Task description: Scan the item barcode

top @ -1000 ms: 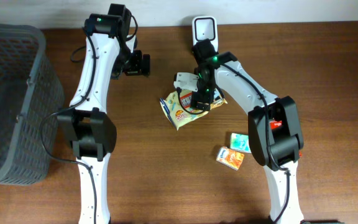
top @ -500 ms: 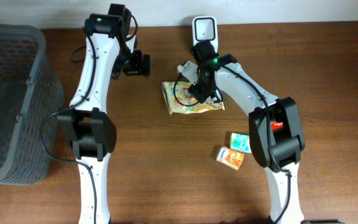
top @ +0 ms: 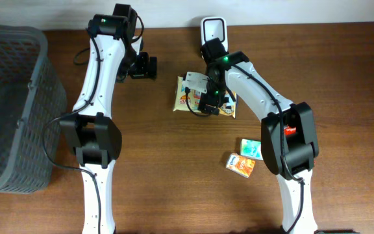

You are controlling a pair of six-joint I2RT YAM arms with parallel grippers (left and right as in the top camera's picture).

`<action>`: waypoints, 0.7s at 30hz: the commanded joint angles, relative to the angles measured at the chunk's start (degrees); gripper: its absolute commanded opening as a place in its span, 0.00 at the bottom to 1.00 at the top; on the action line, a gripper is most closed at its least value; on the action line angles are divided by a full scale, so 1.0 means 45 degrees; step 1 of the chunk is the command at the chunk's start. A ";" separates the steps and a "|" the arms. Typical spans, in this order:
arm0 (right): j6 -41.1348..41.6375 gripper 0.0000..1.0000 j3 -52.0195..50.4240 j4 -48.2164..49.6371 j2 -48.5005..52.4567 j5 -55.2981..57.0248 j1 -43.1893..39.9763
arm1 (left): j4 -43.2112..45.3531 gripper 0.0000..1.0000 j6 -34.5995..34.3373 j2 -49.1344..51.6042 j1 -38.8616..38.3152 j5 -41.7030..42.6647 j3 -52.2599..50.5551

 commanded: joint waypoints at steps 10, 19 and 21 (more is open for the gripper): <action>0.1010 0.47 -0.0772 0.1496 0.0782 -0.0403 -0.0350 | 0.0024 0.99 0.0199 -0.0107 -0.0010 0.0044 -0.0039; 0.5134 0.04 -0.0078 0.2001 0.0466 -0.0398 -0.0355 | 0.0024 0.99 0.0199 -0.0107 -0.0010 0.0044 -0.0039; 0.6013 0.04 0.0311 0.1695 0.0238 -0.0403 -0.0301 | 0.0024 0.99 0.0199 -0.0107 -0.0010 0.0044 -0.0039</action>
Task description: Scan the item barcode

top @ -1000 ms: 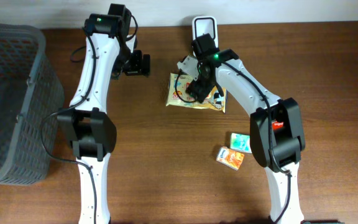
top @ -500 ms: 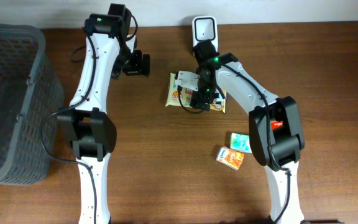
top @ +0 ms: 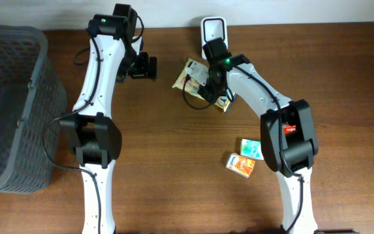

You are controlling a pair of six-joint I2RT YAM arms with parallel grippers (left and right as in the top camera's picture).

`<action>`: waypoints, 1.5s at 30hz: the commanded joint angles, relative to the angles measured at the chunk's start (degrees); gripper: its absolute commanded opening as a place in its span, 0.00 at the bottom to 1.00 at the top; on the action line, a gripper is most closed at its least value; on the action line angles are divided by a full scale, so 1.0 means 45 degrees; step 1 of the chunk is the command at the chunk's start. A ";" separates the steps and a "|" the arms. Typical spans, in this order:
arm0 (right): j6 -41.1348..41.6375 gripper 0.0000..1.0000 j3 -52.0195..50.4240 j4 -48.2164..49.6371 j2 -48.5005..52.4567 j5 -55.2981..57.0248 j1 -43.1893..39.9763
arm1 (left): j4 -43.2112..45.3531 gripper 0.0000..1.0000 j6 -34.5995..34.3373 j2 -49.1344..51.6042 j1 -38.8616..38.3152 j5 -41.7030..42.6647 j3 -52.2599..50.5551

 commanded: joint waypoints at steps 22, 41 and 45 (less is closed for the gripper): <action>0.1185 0.99 0.1117 0.0432 0.1501 -0.1311 -0.0641 | 0.0180 0.99 0.0199 -0.0107 -0.0010 0.0044 -0.0039; -0.1520 0.99 0.1292 -0.2968 0.0661 -0.1452 -0.0335 | 0.0257 0.99 0.0199 -0.0107 -0.0010 0.0044 -0.0039; -0.1428 0.39 0.1253 -0.2963 0.0661 -0.1355 -0.0039 | 0.0257 0.99 0.0199 -0.0107 -0.0010 0.0044 -0.0039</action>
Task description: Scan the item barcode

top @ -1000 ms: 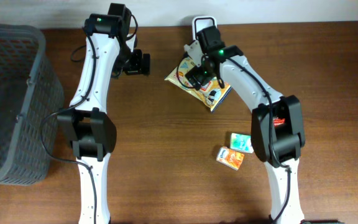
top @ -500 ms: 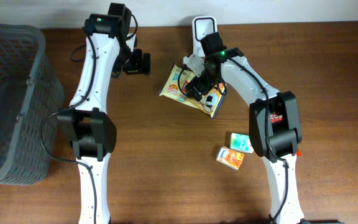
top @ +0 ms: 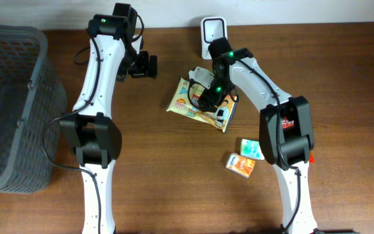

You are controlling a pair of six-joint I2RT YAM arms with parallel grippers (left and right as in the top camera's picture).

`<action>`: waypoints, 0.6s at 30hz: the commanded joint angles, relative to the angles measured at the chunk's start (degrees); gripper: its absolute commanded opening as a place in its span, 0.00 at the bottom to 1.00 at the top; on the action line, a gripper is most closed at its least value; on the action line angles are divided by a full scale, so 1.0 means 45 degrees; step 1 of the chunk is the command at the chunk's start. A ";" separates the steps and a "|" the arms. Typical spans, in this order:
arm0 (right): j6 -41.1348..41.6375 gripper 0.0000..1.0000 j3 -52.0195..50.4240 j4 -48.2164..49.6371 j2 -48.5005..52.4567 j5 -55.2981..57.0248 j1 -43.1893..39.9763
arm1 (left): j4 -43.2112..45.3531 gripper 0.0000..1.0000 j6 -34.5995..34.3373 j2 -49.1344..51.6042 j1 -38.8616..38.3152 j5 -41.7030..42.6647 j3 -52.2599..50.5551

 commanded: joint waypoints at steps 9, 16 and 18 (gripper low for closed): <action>0.2637 0.04 -0.0044 0.0427 -0.0495 0.1991 0.0525 | 0.0010 0.99 0.0194 -0.0107 -0.0010 0.0049 -0.0039; 0.3648 0.85 0.1579 -0.1671 -0.1506 0.1991 0.1166 | -0.0860 0.99 0.0194 -0.0248 0.0102 0.0087 -0.0015; 0.3648 0.98 0.1579 -0.2093 -0.1724 0.1938 0.1370 | -0.1171 0.99 0.0194 -0.0617 0.0350 0.0087 -0.0015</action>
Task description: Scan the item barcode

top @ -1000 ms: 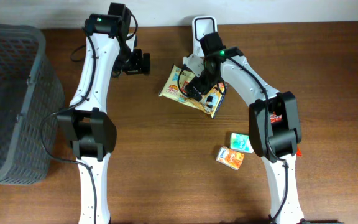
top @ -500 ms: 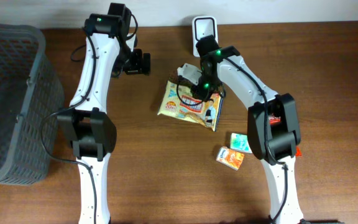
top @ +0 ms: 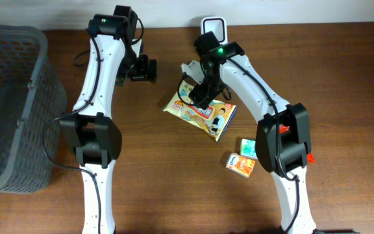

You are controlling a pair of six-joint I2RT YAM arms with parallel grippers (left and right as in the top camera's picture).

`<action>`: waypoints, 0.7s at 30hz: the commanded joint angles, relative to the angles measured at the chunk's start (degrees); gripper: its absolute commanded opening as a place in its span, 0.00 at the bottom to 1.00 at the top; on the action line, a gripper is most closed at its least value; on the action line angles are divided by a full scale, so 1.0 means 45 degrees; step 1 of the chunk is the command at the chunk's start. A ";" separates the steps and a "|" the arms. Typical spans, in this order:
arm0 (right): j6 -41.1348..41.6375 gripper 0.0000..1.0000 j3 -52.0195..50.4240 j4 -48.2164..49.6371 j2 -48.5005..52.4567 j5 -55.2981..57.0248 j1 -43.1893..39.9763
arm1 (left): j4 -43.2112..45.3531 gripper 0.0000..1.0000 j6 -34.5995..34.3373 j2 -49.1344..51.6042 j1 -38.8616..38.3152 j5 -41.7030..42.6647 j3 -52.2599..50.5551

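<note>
A yellow snack packet (top: 203,114) with colourful print lies tilted on the brown table just below the middle of the far edge. My right gripper (top: 198,96) is at its upper left edge and appears shut on it. The white barcode scanner (top: 213,27) stands at the table's far edge, partly hidden behind the right arm. My left gripper (top: 145,68) hangs over the table left of the packet, apart from it, with nothing visible between its fingers; the overhead view is too small to show how its jaws stand.
A dark grey mesh basket (top: 8,104) fills the left side. Two small boxes, a teal one (top: 250,148) and an orange one (top: 240,164), lie right of centre near the right arm's base. Bare wood lies in front.
The packet and my right gripper have shifted a little to the left and toward the front, and the packet has turned slightly. The left arm has not moved.
At first the packet lay on the table with my right gripper on it. Then it was raised and folded up closer to the scanner. Later it was back lower and spread out, and now it sits further left and forward, my right gripper at its edge.
</note>
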 commanded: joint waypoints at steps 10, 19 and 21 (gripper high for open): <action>-0.0505 0.99 -0.1603 0.0359 -0.0743 0.0097 0.0525 | -0.0889 0.99 0.0194 -0.0811 0.0641 0.0083 -0.0019; -0.2288 0.98 -0.3473 0.2652 -0.0680 0.0107 0.0568 | -0.0869 0.99 0.0194 -0.0811 0.0641 0.0083 -0.0019; -0.2652 0.99 -0.3895 0.3133 -0.0680 0.0369 0.0568 | -0.0874 0.99 0.0199 -0.0811 0.0641 0.0078 -0.0019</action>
